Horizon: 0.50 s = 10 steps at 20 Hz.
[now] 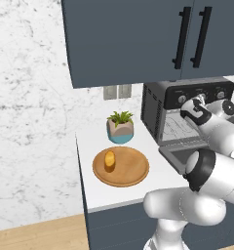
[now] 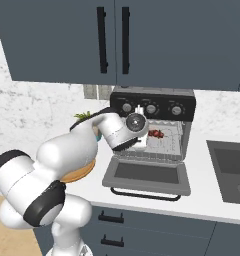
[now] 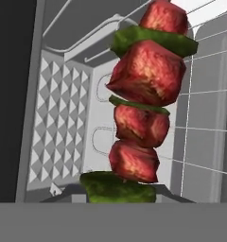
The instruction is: Pick up the kebab skewer and baguette bread, and place them inside the toaster oven. Close the toaster oven door and start by setting the timer.
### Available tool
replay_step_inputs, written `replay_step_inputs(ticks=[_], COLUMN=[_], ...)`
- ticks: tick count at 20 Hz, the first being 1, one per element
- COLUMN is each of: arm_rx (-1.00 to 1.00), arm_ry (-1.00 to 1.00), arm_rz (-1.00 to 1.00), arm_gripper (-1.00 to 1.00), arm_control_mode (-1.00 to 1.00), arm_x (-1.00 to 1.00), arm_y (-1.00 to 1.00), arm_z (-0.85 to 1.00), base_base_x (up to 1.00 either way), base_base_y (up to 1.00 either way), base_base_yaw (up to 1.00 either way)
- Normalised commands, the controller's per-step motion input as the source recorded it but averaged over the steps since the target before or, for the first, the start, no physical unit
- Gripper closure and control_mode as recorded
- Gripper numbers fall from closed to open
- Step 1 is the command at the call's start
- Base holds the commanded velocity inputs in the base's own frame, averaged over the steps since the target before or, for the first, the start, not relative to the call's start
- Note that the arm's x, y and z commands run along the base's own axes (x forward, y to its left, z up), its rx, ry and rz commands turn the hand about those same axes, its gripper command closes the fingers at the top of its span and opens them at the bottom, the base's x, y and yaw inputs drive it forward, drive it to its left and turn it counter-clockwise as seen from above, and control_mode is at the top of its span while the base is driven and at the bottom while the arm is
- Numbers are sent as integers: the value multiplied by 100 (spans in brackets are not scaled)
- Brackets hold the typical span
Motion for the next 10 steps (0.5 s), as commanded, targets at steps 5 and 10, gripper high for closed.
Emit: replay_step_inputs(ticks=[5, 10], arm_rx=[0, 0], arm_ry=[0, 2], arm_rz=[0, 0], arm_gripper=[100, -100], arm_control_mode=[-100, -100], arm_x=[25, 20], arm_y=[0, 0], arm_z=[-9, 0], base_base_x=[0, 0], base_base_y=[0, 0], base_base_yaw=[0, 0])
